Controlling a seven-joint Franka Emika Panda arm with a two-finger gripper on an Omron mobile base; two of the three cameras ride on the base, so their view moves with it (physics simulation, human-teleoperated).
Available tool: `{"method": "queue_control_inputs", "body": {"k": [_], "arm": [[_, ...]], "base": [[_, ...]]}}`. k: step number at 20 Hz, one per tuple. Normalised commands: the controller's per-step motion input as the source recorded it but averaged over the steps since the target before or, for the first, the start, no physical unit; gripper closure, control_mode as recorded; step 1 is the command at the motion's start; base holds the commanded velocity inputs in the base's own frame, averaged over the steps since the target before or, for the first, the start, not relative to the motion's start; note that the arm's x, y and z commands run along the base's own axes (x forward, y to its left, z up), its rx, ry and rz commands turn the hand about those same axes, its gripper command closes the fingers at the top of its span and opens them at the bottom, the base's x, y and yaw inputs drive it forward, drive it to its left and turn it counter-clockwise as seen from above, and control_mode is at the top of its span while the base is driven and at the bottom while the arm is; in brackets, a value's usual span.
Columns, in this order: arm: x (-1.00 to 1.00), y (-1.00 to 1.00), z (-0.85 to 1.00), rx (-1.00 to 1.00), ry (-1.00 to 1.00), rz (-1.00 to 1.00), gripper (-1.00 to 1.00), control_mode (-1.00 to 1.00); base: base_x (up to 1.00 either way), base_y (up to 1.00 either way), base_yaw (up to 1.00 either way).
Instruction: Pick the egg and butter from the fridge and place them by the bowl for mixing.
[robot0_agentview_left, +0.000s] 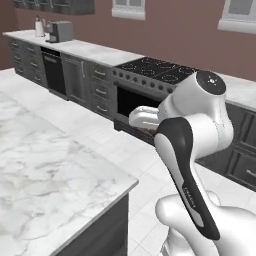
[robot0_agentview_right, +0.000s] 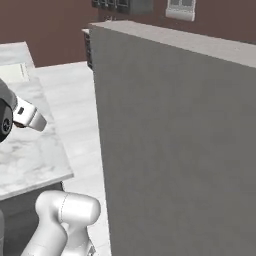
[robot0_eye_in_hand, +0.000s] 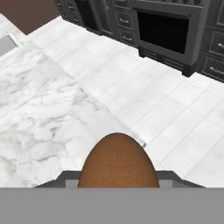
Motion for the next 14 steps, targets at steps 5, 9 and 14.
{"method": "queue_control_inputs", "body": {"k": [5, 9, 14], "arm": [[0.00, 0.00, 0.00, 0.00, 0.00, 0.00, 1.00, 1.00], [0.00, 0.00, 0.00, 0.00, 0.00, 0.00, 1.00, 1.00], [0.00, 0.00, 0.00, 0.00, 0.00, 0.00, 1.00, 1.00]], "base": [[0.61, -0.38, -0.12], [0.77, -0.32, -0.02], [0.92, -0.21, 0.01]]}}
